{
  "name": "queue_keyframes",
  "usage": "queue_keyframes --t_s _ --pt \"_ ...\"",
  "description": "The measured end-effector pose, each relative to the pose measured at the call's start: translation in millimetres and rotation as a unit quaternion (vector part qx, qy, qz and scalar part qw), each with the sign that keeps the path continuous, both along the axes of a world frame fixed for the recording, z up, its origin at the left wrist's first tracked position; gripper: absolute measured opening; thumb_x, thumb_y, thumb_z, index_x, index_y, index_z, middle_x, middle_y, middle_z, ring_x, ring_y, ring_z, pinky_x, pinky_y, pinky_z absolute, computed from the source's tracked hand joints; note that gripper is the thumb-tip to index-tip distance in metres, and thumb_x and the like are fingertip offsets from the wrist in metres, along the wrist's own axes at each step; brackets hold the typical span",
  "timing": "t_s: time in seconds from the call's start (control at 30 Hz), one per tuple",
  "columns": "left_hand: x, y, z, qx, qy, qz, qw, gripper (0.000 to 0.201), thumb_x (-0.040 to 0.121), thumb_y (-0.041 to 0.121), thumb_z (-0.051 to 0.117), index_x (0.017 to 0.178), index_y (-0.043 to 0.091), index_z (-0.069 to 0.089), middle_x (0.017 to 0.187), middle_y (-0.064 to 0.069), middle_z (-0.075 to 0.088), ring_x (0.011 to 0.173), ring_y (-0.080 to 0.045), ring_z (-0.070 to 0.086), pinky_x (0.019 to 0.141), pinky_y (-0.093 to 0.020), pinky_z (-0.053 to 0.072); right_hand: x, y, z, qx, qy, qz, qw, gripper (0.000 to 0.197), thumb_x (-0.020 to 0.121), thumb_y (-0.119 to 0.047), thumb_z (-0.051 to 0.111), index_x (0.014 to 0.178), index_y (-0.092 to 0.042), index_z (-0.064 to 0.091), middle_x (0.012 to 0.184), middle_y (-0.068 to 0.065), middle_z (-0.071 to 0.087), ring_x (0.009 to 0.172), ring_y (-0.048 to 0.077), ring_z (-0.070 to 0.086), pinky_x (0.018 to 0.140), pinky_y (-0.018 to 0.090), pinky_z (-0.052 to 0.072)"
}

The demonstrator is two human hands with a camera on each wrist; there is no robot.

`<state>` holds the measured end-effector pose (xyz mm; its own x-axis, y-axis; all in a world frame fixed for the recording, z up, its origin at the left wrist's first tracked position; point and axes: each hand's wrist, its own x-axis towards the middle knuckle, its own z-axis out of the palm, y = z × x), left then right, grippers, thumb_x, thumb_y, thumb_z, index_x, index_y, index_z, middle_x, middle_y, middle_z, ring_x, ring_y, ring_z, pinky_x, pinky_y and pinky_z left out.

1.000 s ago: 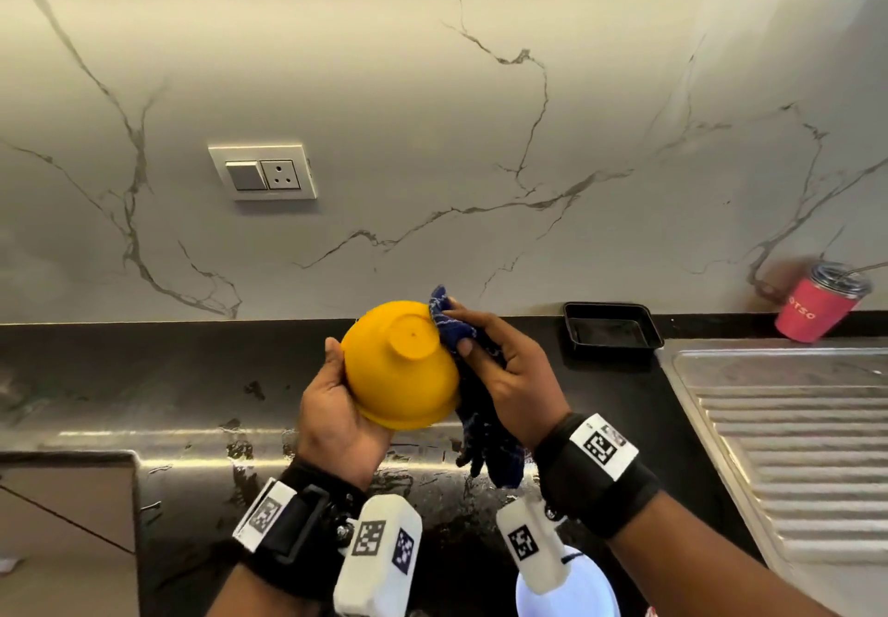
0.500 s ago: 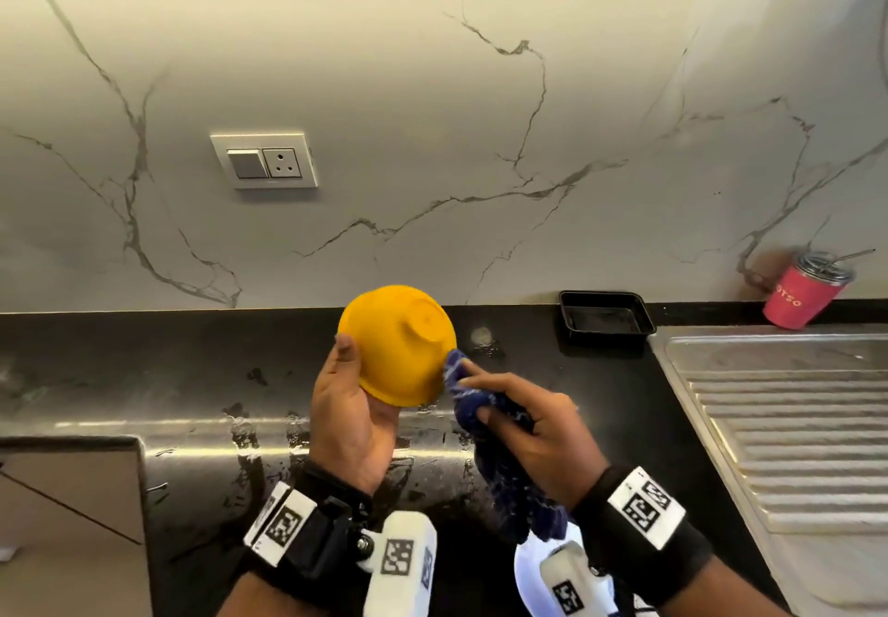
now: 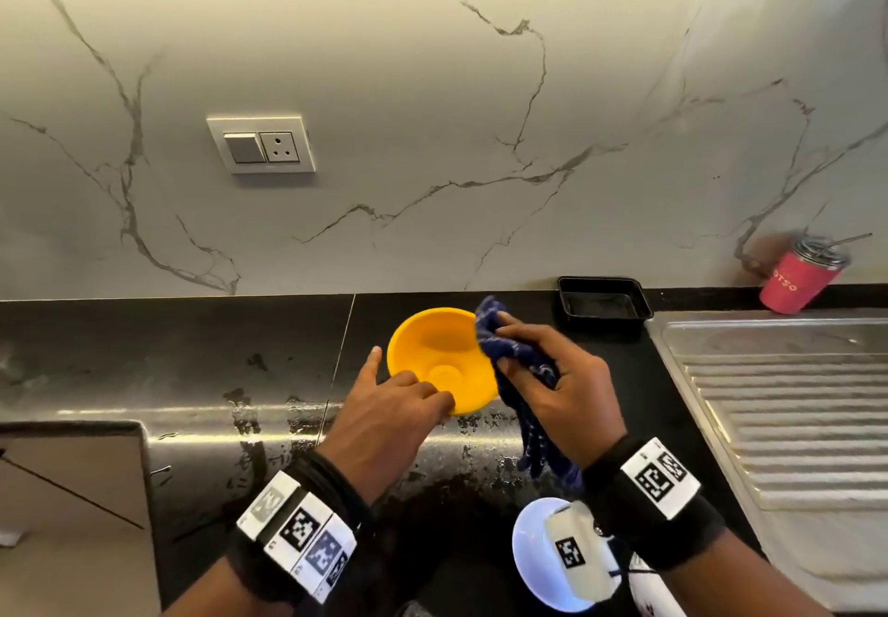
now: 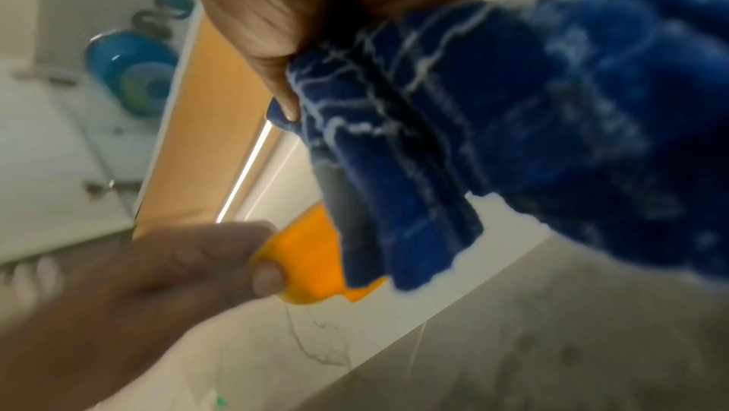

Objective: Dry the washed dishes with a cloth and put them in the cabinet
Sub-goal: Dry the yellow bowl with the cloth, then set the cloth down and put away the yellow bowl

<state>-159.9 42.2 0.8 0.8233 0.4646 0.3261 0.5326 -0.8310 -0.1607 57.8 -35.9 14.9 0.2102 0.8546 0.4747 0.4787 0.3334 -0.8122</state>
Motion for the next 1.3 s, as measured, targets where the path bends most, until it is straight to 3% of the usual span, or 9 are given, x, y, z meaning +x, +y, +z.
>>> queue_keyframes --t_s 0.17,0.3,0.47,0.6,0.8,1.03,1.13,1.23,1.3 --pt "8.7 4.4 13.9 -0.019 -0.028 0.014 0.999 0.014 0.079 0.03 0.081 0.088 0.028 0.07 0.075 0.01 0.068 0.073 -0.017 0.065 0.055 -0.036 0.056 6.9 8.0 -7.5 -0.019 -0.323 0.071 0.943 0.029 0.094 -0.03 0.059 0.123 -0.025 0.061 0.121 -0.007 0.069 0.101 0.018 0.068 0.078 0.029 0.055" --pt "10.6 12.0 9.9 -0.052 -0.095 0.071 0.992 0.016 0.078 0.031 0.083 0.085 0.026 0.069 0.071 0.01 0.066 0.066 -0.019 0.064 0.041 -0.025 0.029 46.0 6.9 -12.3 -0.101 -0.194 0.017 0.976 0.029 0.098 -0.021 0.057 0.125 -0.031 0.06 0.12 -0.007 0.07 0.108 0.012 0.067 0.09 0.033 0.054" --pt "22.4 17.3 -14.8 -0.074 -0.126 0.054 0.988 0.008 0.091 0.037 0.064 0.089 0.03 0.062 0.068 0.009 0.063 0.061 -0.02 0.063 0.036 -0.027 0.038 117.7 25.5 -16.4 -0.144 -0.074 -0.105 0.981 0.014 0.098 -0.017 0.059 0.108 -0.028 0.062 0.093 -0.013 0.069 0.088 -0.003 0.063 0.08 0.03 0.054" --pt "40.1 19.5 -33.6 -0.115 -0.111 0.059 0.985 0.022 0.087 0.048 0.045 0.088 0.031 0.06 0.067 0.009 0.062 0.059 -0.018 0.064 0.037 -0.028 0.04 175.8 69.0 -23.2 -0.149 -0.036 -0.157 0.976 0.016 0.098 -0.017 0.06 0.108 -0.028 0.057 0.102 -0.003 0.068 0.095 0.015 0.064 0.089 0.037 0.051" --pt "59.0 32.0 -49.7 -0.141 -0.104 0.081 0.981 0.019 0.089 0.052 0.043 0.094 0.036 0.052 0.067 0.014 0.06 0.056 -0.013 0.063 0.035 -0.028 0.042 255.5 157.2 -25.2 -0.204 0.048 -0.086 0.974 0.034 0.086 -0.008 0.075 0.115 -0.024 0.066 0.111 0.003 0.072 0.105 0.023 0.068 0.099 0.049 0.052" --pt "62.9 31.1 -48.2 -0.16 -0.094 0.133 0.973 0.021 0.085 0.052 0.043 0.095 0.037 0.053 0.07 0.02 0.063 0.057 -0.007 0.064 0.033 -0.019 0.036 289.3 211.2 -41.6 -0.161 0.1 -0.04 0.981 0.044 0.083 0.012 0.068 0.101 -0.028 0.068 0.104 -0.002 0.071 0.101 0.023 0.067 0.093 0.038 0.053" --pt "62.9 27.9 -49.2 -0.18 -0.092 0.143 0.969 0.022 0.085 0.052 0.043 0.097 0.037 0.052 0.071 0.021 0.063 0.056 -0.006 0.064 0.035 -0.016 0.035 301.5 214.4 -78.0 -0.239 0.087 -0.075 0.964 0.034 0.082 0.014 0.067 0.096 -0.017 0.065 0.099 0.005 0.07 0.097 0.027 0.064 0.096 0.046 0.052" --pt "58.3 29.2 -54.9 -0.198 -0.091 0.153 0.964 0.023 0.087 0.054 0.041 0.1 0.037 0.052 0.074 0.022 0.065 0.058 -0.005 0.064 0.036 -0.019 0.043 313.9 213.8 -111.9 -0.361 -0.019 -0.101 0.927 0.014 0.092 -0.015 0.069 0.104 -0.009 0.067 0.107 0.015 0.07 0.102 0.032 0.065 0.096 0.046 0.051" --pt "58.3 29.2 -54.5 -0.204 -0.088 0.156 0.962 0.022 0.087 0.053 0.041 0.1 0.038 0.052 0.074 0.022 0.065 0.058 -0.004 0.064 0.037 -0.015 0.039 317.7 211.4 -119.4 -0.407 -0.11 -0.13 0.898 0.027 0.095 -0.031 0.064 0.106 -0.007 0.07 0.108 0.017 0.071 0.1 0.035 0.066 0.09 0.04 0.052"
